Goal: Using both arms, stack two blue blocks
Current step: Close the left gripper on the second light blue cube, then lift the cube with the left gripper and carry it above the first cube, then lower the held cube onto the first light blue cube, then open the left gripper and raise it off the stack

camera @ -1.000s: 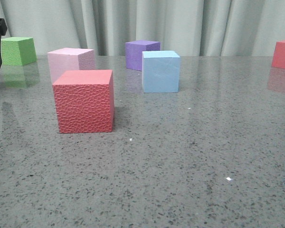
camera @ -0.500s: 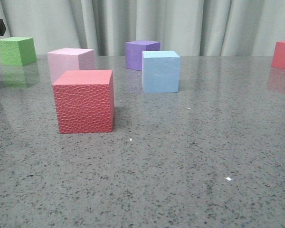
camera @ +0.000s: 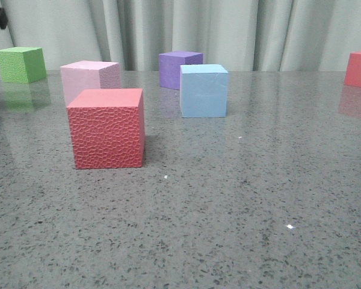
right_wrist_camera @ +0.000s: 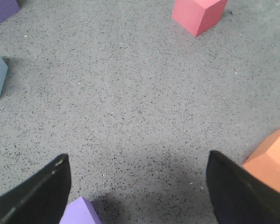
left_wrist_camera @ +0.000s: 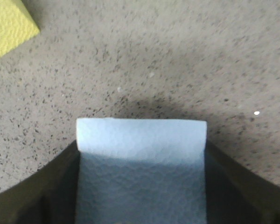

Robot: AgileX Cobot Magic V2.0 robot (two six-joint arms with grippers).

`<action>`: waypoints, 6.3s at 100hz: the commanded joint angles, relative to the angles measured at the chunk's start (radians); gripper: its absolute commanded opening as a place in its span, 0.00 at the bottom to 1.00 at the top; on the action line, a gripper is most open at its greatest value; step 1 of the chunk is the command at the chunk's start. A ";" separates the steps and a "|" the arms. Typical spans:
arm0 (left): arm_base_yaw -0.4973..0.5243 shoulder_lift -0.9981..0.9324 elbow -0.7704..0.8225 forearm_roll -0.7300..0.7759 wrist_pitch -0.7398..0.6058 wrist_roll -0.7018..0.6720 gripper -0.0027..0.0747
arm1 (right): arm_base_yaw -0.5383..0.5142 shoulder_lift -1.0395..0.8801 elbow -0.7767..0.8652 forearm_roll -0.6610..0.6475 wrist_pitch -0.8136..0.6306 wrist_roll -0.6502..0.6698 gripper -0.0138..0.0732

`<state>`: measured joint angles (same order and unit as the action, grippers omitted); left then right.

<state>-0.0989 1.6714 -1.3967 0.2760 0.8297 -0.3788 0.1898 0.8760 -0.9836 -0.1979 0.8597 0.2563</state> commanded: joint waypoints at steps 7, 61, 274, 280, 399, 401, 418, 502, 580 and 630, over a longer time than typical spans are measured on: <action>-0.039 -0.042 -0.107 0.011 0.018 -0.007 0.37 | -0.005 -0.011 -0.024 -0.012 -0.063 -0.008 0.84; -0.303 -0.040 -0.343 0.011 0.003 0.041 0.37 | -0.005 -0.011 -0.024 -0.012 -0.066 -0.008 0.84; -0.629 0.200 -0.587 0.005 0.017 -0.277 0.37 | -0.005 -0.011 -0.024 0.008 -0.063 -0.008 0.84; -0.642 0.200 -0.587 0.019 0.025 -0.288 0.37 | -0.005 -0.011 -0.024 0.011 -0.063 -0.008 0.84; -0.710 0.244 -0.587 0.197 0.093 -0.483 0.37 | -0.005 -0.011 -0.024 0.020 -0.065 -0.008 0.84; -0.710 0.244 -0.587 0.197 0.093 -0.483 0.37 | -0.005 -0.011 -0.024 0.020 -0.065 -0.008 0.84; -0.710 0.256 -0.587 0.195 0.093 -0.483 0.37 | -0.005 -0.011 -0.024 0.020 -0.065 -0.008 0.84; -0.710 0.268 -0.587 0.195 0.053 -0.483 0.43 | -0.005 -0.011 -0.024 0.020 -0.064 -0.008 0.84; -0.710 0.268 -0.664 0.185 0.110 -0.477 0.71 | -0.005 -0.011 -0.024 0.020 -0.064 -0.008 0.84; -0.710 0.268 -0.803 0.181 0.202 -0.389 0.71 | -0.005 -0.011 -0.024 0.020 -0.062 -0.008 0.84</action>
<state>-0.8020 1.9995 -2.1402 0.4389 1.0524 -0.7961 0.1898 0.8760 -0.9836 -0.1633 0.8597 0.2543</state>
